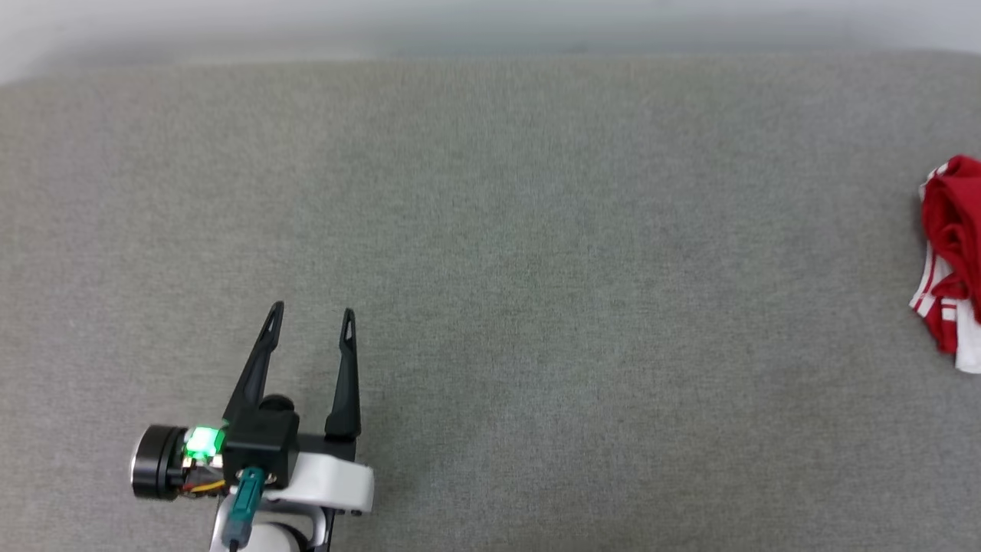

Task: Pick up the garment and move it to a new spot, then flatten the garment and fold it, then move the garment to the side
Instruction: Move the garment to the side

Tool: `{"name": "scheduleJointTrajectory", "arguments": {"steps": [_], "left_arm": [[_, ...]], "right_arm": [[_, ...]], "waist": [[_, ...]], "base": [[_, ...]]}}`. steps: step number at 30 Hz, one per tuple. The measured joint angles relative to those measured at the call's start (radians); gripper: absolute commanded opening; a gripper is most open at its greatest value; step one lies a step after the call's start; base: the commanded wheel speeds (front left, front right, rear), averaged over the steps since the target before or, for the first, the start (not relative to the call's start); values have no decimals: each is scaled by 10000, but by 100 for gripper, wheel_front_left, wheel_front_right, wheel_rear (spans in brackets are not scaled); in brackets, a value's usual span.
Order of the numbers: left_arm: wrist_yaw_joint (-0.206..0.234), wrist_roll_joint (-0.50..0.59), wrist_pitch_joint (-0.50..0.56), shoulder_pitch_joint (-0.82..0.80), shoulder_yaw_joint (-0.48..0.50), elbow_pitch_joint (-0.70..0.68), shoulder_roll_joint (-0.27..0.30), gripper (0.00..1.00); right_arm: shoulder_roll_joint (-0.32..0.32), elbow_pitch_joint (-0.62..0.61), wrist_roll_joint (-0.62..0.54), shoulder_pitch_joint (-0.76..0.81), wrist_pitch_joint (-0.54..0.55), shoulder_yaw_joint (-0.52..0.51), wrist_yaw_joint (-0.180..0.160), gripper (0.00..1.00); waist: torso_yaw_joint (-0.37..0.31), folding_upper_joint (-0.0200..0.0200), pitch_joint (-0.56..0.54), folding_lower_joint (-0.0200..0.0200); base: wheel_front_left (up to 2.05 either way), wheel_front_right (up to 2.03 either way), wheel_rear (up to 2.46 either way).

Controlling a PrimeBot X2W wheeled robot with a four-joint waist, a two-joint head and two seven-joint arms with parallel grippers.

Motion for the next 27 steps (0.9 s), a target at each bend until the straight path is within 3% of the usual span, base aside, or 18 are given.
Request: {"name": "scheduleJointTrajectory", "arguments": {"steps": [6, 11, 14, 15, 18, 27], "left_arm": [[6, -88, -2, 552, 119, 40, 81, 100], [10, -171, 0, 931, 217, 127, 98, 100], [-6, -209, 0, 1230, 253, 188, 90, 100], [-6, -209, 0, 1230, 253, 188, 90, 100], [-4, -242, 0, 1448, 267, 224, 54, 100], [-180, -339, 0, 1514, 362, 420, 63, 100]], "right_arm": [[941, -1394, -525, 937, -1977, -422, 0, 100], [2362, -2709, -1028, 2013, -3030, -803, 0, 100], [3432, -3841, -1392, 2892, -3308, -869, 2, 100], [3432, -3841, -1392, 2892, -3308, -869, 2, 100], [4242, -4744, -1465, 3793, -3651, -723, 0, 100], [5597, -5818, -1950, 5292, -3965, -52, 0, 100]], "waist": [[19, 0, -909, -2], [156, 1, -1584, -2], [328, 1, -2029, -2], [328, 1, -2029, -2], [542, 0, -2355, -2], [877, 1, -2746, -1]], "base": [[0, 0, 0], [0, 0, 0], [0, 0, 0], [0, 0, 0], [0, 0, 0], [0, 0, 0]]}}
